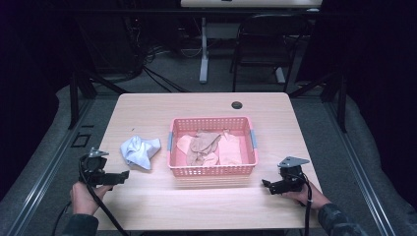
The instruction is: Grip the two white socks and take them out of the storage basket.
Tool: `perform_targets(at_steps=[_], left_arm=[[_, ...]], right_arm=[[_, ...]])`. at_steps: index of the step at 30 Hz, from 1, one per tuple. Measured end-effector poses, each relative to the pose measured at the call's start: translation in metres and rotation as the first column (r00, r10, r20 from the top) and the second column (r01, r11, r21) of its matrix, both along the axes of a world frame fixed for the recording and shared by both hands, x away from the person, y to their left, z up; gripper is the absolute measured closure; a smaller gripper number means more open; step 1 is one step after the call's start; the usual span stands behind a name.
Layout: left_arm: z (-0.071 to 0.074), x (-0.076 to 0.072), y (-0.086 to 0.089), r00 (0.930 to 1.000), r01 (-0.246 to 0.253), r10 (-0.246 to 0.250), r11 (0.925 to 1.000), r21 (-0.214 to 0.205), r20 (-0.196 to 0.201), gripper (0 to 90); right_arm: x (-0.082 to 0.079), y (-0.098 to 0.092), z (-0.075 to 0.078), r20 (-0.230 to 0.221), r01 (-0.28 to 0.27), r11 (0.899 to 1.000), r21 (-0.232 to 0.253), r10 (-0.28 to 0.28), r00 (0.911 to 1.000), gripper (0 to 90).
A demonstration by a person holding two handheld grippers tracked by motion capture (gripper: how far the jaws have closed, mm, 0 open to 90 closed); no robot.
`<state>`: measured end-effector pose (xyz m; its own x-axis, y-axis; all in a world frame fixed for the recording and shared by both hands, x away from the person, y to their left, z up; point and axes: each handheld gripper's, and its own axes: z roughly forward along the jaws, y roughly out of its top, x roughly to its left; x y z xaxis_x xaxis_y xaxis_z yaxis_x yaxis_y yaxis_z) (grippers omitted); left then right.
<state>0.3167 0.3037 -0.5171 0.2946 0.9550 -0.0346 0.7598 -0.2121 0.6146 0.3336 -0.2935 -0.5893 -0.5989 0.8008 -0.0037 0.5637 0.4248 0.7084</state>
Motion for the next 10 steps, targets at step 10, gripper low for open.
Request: perform_targets(at_steps=[10], left_arm=[[-0.0112,-0.0004,0.0027,0.9999,-0.011,0.011,0.9998,-0.017,-0.007,0.6]], right_arm=[[-0.0001,0.0000,0.0001,-0.002,0.000,1.000,0.003,0.000,1.0000,0.0]])
